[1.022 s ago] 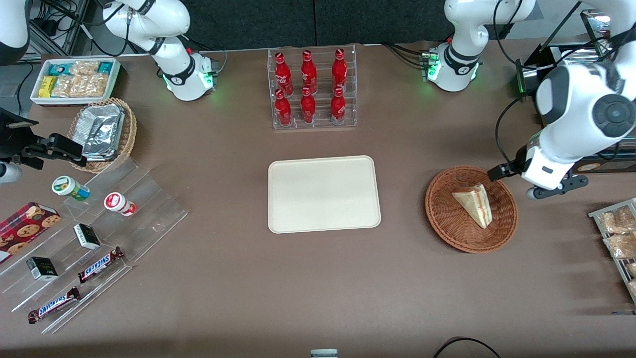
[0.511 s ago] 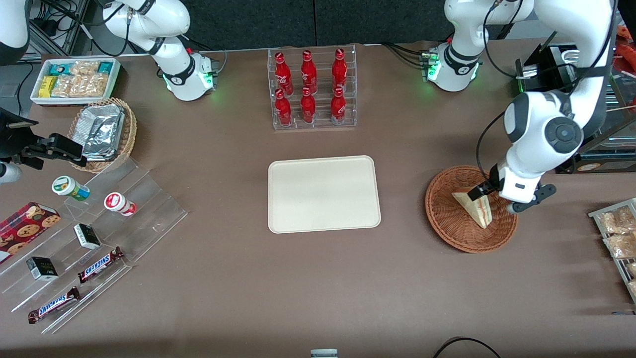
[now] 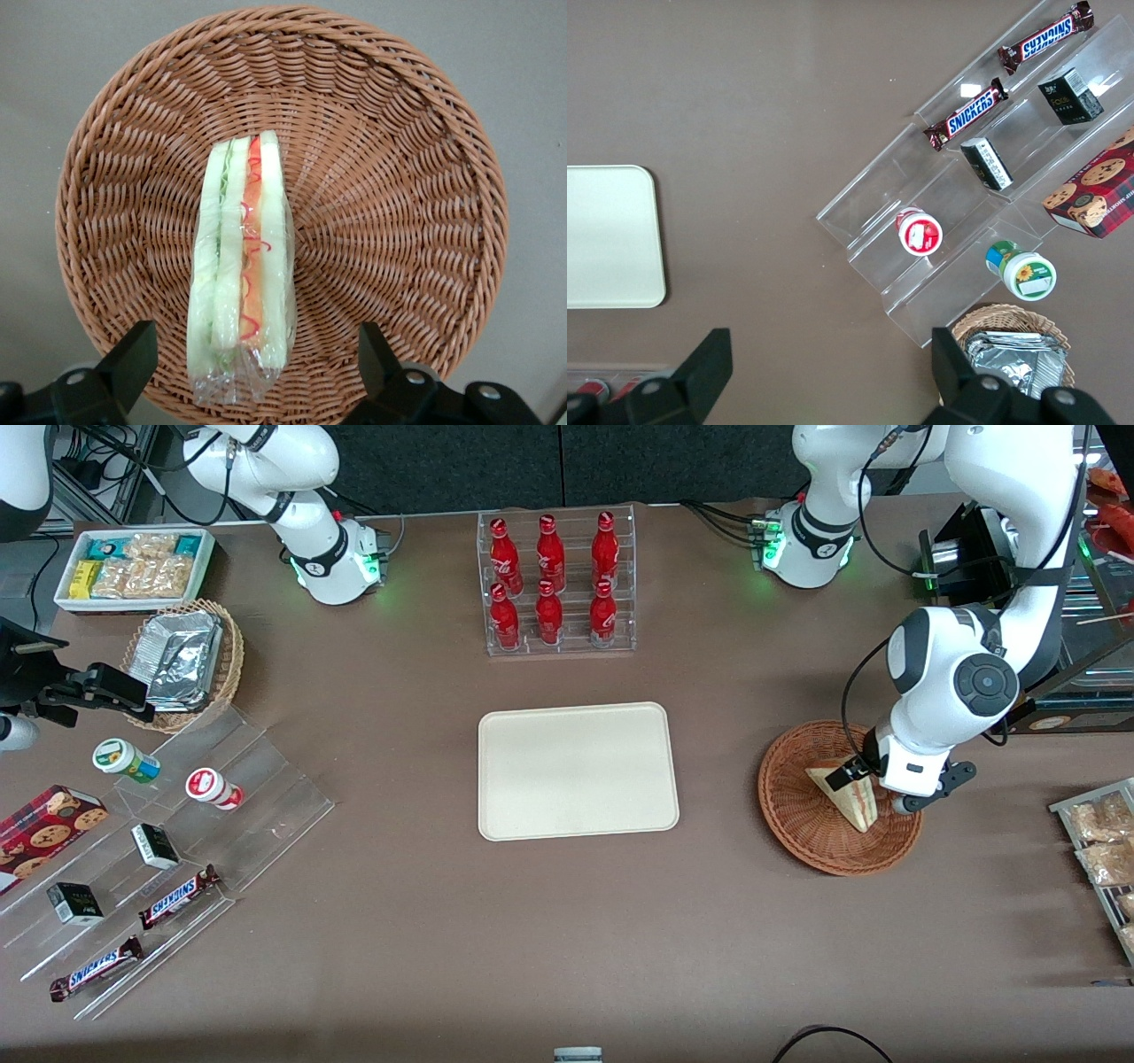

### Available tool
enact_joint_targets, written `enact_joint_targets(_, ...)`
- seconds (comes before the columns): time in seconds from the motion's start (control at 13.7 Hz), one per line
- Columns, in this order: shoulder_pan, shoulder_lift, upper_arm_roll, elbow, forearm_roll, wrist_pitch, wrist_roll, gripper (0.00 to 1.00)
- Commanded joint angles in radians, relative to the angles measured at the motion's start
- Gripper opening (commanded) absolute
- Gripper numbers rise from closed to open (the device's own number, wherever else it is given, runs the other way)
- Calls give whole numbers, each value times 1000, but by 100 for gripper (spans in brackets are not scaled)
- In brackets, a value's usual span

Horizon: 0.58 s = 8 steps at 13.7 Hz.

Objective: Place sandwich from basket to tray
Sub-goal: 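Lower the left gripper and close it on the sandwich wedge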

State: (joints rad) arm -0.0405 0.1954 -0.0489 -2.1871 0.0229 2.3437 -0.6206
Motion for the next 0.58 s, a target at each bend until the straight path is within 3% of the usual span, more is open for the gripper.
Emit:
enact_joint_targets(0.0,5,22,-3,-17,8,51,-47,100)
enact_joint_targets(0.36,8,56,0,-40,8,86,-47,100)
enact_joint_targets(0.44,8,56,0,-42,8,85,-50,89)
enact_joint_targets(0.51,11,56,1,-42,9,85,-76,54)
